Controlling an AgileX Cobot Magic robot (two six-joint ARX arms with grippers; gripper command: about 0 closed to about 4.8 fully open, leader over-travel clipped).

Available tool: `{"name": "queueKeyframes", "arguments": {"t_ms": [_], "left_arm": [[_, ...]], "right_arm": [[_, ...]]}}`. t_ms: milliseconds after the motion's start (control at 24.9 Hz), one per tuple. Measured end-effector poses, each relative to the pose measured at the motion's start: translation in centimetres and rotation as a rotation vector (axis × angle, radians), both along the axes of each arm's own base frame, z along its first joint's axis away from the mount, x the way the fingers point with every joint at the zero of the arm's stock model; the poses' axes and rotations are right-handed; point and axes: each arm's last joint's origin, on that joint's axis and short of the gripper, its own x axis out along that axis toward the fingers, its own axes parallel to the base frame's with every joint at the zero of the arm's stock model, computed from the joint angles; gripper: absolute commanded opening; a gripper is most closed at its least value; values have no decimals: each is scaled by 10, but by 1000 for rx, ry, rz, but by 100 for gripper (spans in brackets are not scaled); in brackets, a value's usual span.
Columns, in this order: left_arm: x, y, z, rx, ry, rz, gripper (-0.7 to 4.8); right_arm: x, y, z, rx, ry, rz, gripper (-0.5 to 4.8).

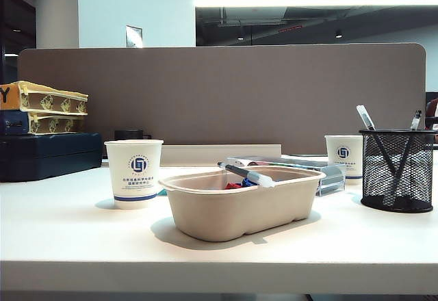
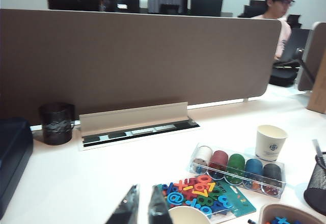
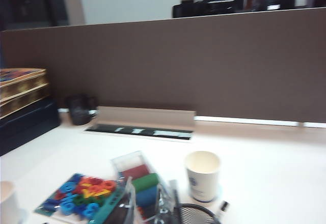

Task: Pick up one pen and put it in the pen container.

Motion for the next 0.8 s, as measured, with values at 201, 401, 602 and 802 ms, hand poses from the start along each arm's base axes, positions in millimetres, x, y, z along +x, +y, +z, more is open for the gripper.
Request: {"name": "queueKeyframes", "arguments": {"t_ms": [201,401,602,802], "left_arm": [[4,-3,-1,-32,40,-89,30],[8,-9,-1,-73,68,-189,31],[17,-25,-6,-91,141,-309,30],[27,-41,-15,-83,227,-371,33]], "right_arm": [[10,3,21,-15,26,109,68],[19,8,27,-22,66,199,104],[29,16,32,-26,102,287,117],[40,24,26,-29,165,344,118]]}}
